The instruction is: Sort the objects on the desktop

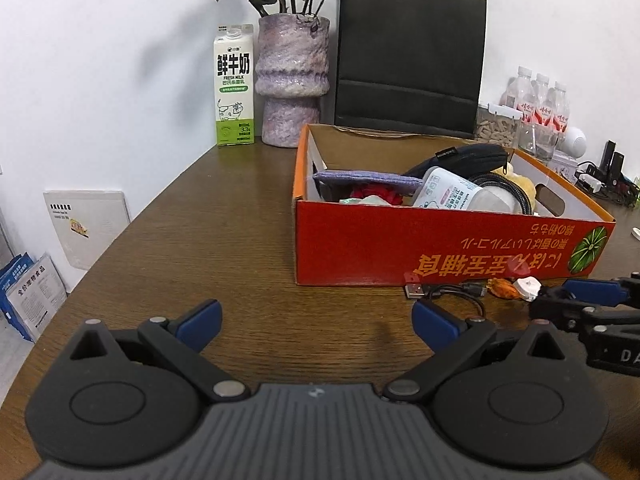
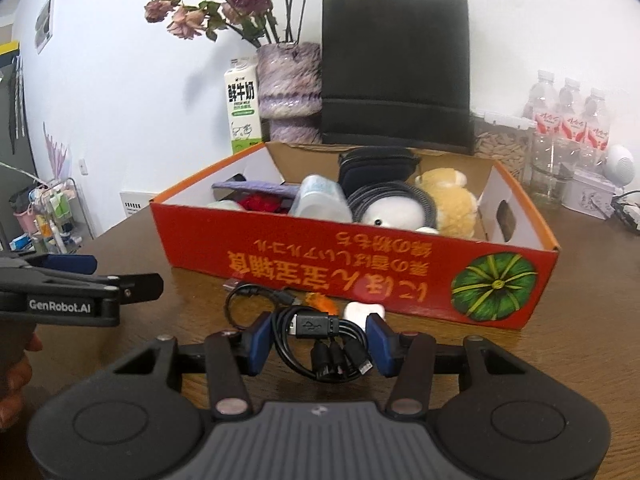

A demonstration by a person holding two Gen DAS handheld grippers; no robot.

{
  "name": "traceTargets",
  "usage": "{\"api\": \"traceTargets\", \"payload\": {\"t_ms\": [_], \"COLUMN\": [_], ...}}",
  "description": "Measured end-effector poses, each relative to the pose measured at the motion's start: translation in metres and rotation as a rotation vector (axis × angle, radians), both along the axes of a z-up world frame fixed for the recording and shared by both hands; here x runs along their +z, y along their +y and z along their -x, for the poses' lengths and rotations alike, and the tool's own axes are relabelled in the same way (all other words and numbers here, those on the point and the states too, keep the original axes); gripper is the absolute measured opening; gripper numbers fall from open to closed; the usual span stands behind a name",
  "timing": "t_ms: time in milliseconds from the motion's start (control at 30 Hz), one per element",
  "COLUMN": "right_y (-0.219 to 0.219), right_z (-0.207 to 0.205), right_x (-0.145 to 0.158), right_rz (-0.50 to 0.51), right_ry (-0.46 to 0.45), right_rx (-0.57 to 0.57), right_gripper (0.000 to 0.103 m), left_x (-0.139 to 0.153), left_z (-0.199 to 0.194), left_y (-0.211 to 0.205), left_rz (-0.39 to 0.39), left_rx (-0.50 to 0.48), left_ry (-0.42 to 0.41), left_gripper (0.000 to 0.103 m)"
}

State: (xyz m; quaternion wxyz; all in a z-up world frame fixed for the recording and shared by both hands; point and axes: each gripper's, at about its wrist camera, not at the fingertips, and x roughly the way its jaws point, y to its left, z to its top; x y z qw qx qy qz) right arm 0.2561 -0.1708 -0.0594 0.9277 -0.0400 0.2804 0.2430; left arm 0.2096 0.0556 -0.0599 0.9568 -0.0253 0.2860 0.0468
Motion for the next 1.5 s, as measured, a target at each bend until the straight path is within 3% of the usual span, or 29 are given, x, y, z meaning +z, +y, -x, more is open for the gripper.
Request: {"api": "traceTargets", "payload": {"t_ms": [533, 767, 933, 1000, 1133, 1200, 1500], "right_y": [-0.038, -0.048, -0.052, -0.051, -0.050, -0.050, -0.049], "right_z": [-0.013, -0.017, -0.018, -0.016, -0.016, -0.016, -0.014], "right_x": [0.004, 0.003, 0.003, 0.003, 0.002, 0.002, 0.002], "right_rz": [-0.005, -0.005, -0.011, -0.009, -0.009, -0.008, -0.006], "right_ry": [-0.022, -0.021, -0.018, -0.020, -0.016, -0.014, -0.022], "right_rx": [-0.048, -0.057, -0.064, -0.061, -0.060, -0.061, -0.056], "right_gripper": [0.049, 0.049, 0.049, 0.049, 0.049, 0.049, 0.049], "left_x": [-0.007, -0.015, -0.015, -0.015, -0.013, -0.013, -0.013], "left_z": [-0.044, -0.055, -0.055, -0.054, -0.052, -0.051, -0.050], "left_y": [-0.050, -0.056, -0.059, -0.060, -0.062, -0.063, -0.062], "left_rz": [-0.031, -0.026, -0.024, -0.023, -0.022, -0.020, -0.008], "left_rx": [-0.030, -0.027, -0.047, -0.051, -0.068, -0.080, -0.085], "left_ry": [0.059, 0.108, 0.105, 0.101, 0.097, 0.095, 0.086], "left_gripper": [0.102, 0.077, 0.068, 0.055, 0.041, 0.025, 0.025]}}
